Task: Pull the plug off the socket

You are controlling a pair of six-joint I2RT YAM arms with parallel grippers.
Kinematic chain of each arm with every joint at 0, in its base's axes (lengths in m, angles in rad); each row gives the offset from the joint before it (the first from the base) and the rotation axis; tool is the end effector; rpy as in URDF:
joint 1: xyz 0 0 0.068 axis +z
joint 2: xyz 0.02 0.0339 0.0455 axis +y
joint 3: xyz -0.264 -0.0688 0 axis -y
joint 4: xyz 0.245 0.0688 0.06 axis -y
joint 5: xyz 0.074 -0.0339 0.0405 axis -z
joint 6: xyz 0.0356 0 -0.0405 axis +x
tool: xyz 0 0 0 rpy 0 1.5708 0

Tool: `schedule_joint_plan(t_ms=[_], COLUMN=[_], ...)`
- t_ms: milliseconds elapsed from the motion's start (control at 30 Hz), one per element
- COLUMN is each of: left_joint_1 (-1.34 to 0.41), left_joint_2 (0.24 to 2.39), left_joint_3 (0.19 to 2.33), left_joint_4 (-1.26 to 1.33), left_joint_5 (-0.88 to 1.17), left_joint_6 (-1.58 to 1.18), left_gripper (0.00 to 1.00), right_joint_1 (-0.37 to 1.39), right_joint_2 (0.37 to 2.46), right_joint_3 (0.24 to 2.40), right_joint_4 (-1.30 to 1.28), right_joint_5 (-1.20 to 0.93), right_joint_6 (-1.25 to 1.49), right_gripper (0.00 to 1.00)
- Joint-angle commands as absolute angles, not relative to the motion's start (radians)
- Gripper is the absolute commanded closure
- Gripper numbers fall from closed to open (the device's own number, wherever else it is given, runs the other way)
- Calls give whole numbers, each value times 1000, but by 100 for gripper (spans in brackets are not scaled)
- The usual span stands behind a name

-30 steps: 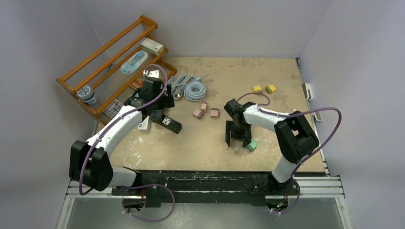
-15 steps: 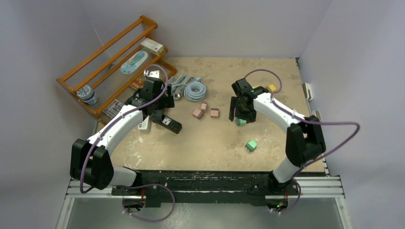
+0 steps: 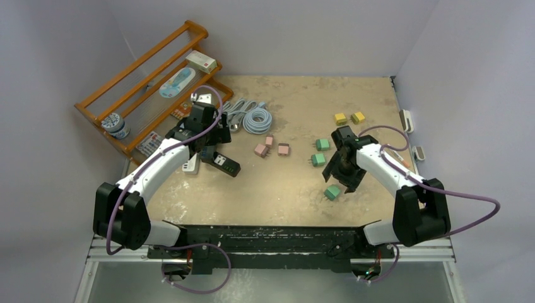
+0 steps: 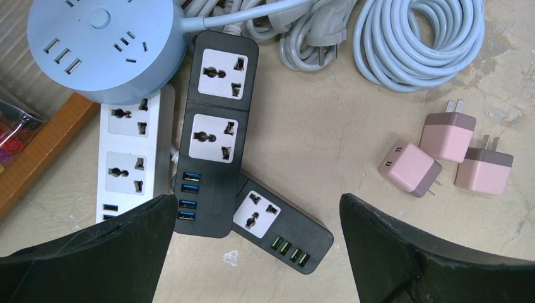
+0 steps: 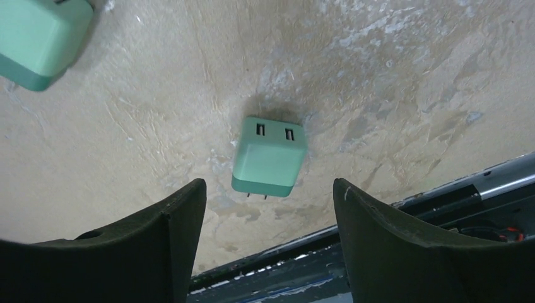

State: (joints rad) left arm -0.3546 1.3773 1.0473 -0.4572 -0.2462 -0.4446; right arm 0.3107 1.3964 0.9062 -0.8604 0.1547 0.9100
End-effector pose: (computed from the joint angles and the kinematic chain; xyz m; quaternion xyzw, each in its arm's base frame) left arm 0.2816 -0.0950 0.2731 -0.0881 0.9142 -0.0429 0.3933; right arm 0.2325 0.0689 0.2045 0.3006 0.9443 -0.0001 0.1338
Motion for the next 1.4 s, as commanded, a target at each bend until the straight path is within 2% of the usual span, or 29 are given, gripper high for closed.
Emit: schedule_joint_plan(t_ms=[0, 300, 433, 533, 567, 633, 700, 900, 1000, 1167, 1367], left_joint_1=[-350, -351, -351, -350, -351, -350, -350, -347, -347, -346, -344], left_joint_2=[1356, 1364, 1372, 1375, 1376, 1379, 1385, 1405, 1413, 1405, 1415], left_joint_3=[1075, 1077, 1078, 1080, 1080, 1083, 1087, 1101, 1107, 1101, 1109], left_joint_4=[-429, -428, -428, -430, -430, -430, -432, -433, -441, -444, -449], left_joint_5=[-249, -252, -252, -255, -257, -263, -267, -283, -292, -325, -340], left_joint_6=[-440, -439, -440, -440, -438, -437, -435, -425, -423, -425, -419], left_gripper=[0, 0, 0, 0, 0, 0, 0, 0, 0, 0, 0], right_joint_1=[274, 258, 258, 258, 258, 257, 257, 256, 252, 240, 239], right_joint_2=[1399, 1463, 1476, 1488, 1491, 1497, 1501, 1550, 1623, 1768, 1841], right_joint_3=[876, 800, 773, 763, 763, 780, 831, 1133, 1237, 1340, 1380], right_joint_4=[-825, -697, -669, -639, -628, -607, -610, -634, -604, -582, -571], right_joint_5=[156, 84, 86, 76, 68, 61, 84, 223, 228, 196, 177], right_joint_6=[982, 975, 993, 1012, 1016, 1011, 1000, 945, 926, 873, 844], right_gripper=[26, 27, 32, 51, 65, 84, 94, 93, 93, 91, 86])
